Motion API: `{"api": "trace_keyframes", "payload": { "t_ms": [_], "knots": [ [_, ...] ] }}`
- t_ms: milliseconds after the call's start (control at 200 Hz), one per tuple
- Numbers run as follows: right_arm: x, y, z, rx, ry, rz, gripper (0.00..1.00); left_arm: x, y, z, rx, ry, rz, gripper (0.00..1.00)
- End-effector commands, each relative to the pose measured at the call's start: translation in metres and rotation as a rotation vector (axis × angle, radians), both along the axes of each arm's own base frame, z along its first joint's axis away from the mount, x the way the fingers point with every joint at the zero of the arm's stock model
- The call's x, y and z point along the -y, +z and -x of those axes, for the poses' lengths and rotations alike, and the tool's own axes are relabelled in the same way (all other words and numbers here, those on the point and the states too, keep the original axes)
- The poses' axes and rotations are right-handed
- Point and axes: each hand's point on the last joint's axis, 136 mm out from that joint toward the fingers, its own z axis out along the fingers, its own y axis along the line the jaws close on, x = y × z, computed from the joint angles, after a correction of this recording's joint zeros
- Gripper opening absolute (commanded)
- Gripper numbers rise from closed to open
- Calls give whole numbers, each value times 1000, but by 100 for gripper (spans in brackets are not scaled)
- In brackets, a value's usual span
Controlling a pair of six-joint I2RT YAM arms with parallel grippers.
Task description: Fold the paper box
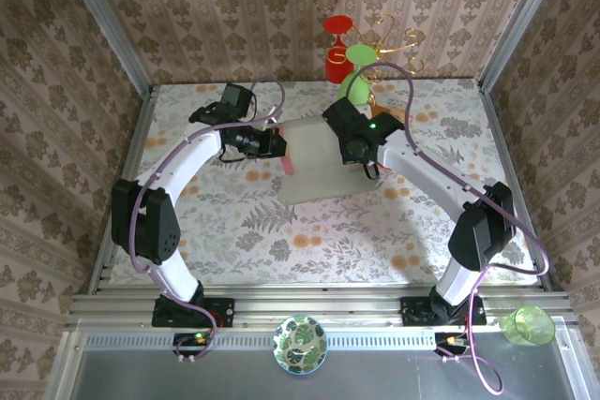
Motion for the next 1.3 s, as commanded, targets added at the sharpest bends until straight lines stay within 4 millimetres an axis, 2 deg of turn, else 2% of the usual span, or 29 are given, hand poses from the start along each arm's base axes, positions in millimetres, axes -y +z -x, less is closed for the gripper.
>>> {"api": "trace_keyframes", "payload": {
  "t_ms": [0, 105, 235, 370, 470, 600, 720, 1015, 1295],
  "knots": [
    [18, 10, 7, 40, -73, 220, 0, 16, 34, 2, 54, -35, 85, 0],
    [8, 8, 8, 44, -40, 216, 0, 16, 34, 1, 55, -35, 86, 0],
    [-16, 9, 6, 21, 75, 31, 0, 14, 34, 2, 52, -39, 83, 0],
    [-22, 17, 5, -22, 126, -161, 27, 13, 33, 3, 46, -44, 81, 0],
    [-21, 24, 5, -25, 143, -236, 39, 14, 34, 3, 45, -46, 86, 0],
    [-19, 24, 3, -38, 142, -275, 45, 15, 34, 2, 43, -48, 89, 0],
    [-14, 22, 2, -37, 121, -271, 48, 16, 34, 1, 43, -48, 88, 0],
    [10, 34, -4, 5, 57, -246, 50, 14, 31, 3, 32, -50, 74, 0],
    [22, 38, 2, 4, 39, -235, 57, 10, 26, 8, 11, -52, 39, 0]
  ]
}}
